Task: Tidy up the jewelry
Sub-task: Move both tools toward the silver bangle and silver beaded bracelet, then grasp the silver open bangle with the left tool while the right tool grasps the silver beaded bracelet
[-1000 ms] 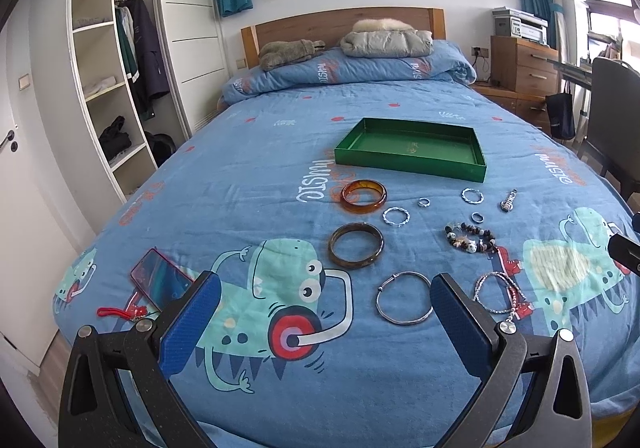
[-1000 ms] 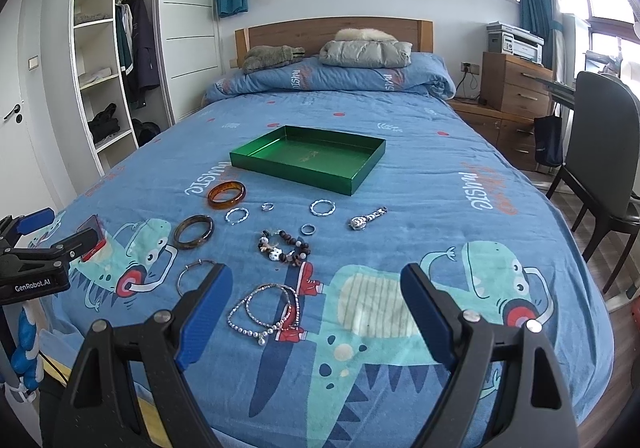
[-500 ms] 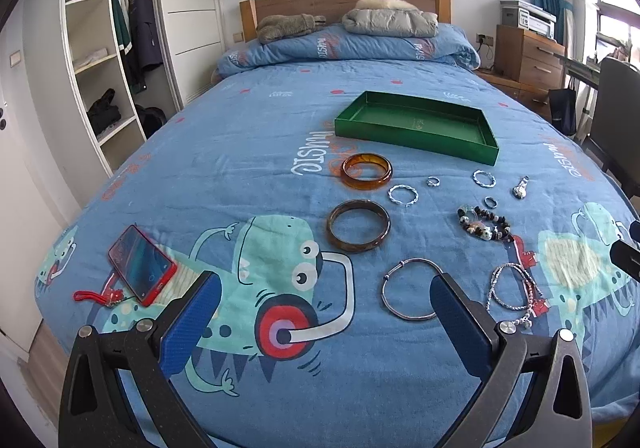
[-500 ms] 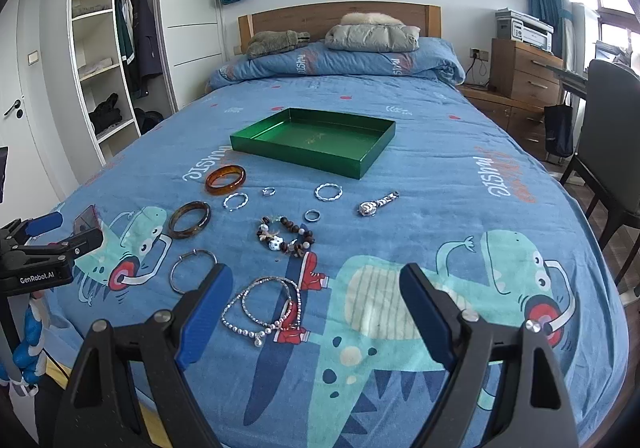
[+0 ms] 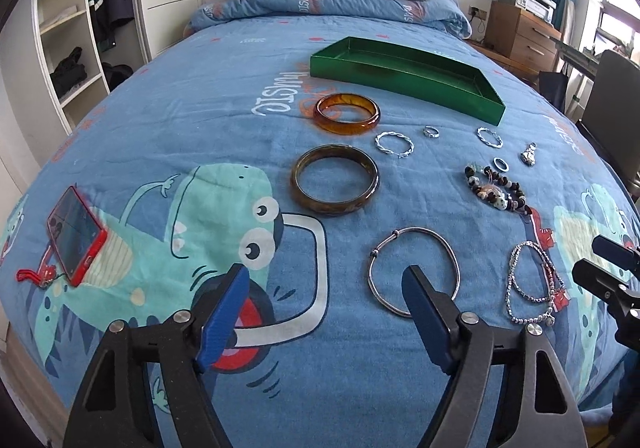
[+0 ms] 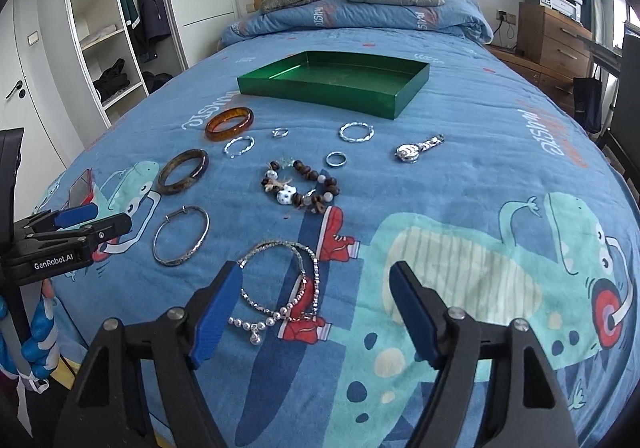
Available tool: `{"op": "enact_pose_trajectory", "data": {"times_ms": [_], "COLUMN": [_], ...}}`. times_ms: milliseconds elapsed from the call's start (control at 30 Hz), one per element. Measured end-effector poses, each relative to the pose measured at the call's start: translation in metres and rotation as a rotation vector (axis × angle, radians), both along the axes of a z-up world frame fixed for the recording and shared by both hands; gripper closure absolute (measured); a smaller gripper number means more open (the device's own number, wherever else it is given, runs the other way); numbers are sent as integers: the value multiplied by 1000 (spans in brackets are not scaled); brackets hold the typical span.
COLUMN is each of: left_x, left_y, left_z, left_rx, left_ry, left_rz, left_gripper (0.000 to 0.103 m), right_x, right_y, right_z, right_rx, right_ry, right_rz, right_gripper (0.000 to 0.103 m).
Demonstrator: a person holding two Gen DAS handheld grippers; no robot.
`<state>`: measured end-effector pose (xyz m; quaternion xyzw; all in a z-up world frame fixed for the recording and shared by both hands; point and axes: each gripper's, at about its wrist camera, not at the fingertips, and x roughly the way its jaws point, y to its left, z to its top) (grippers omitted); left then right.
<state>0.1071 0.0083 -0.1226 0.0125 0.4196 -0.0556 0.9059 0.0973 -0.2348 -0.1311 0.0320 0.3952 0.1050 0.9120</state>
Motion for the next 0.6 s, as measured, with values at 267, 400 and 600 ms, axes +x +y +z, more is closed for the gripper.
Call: {"op": "enact_pose_trajectory", "data": {"times_ms": [267, 400, 600], "left_x": [22, 25, 32], "left_y": [-13, -22, -35], "left_z": [-28, -35, -36], "left_rx": [-3, 24, 51], "left_ry": [75, 78, 66], "left_rz": [-62, -93, -139], "left_gripper": [50, 59, 97], "right_x": [23, 29, 38], "right_y": [9, 14, 24], "right_z": [-29, -35, -37], "right_rx": [-25, -59, -152], "right_ry": [72, 69, 45], "right_rz": [43, 62, 98], "right_gripper": [60, 67, 101]}}
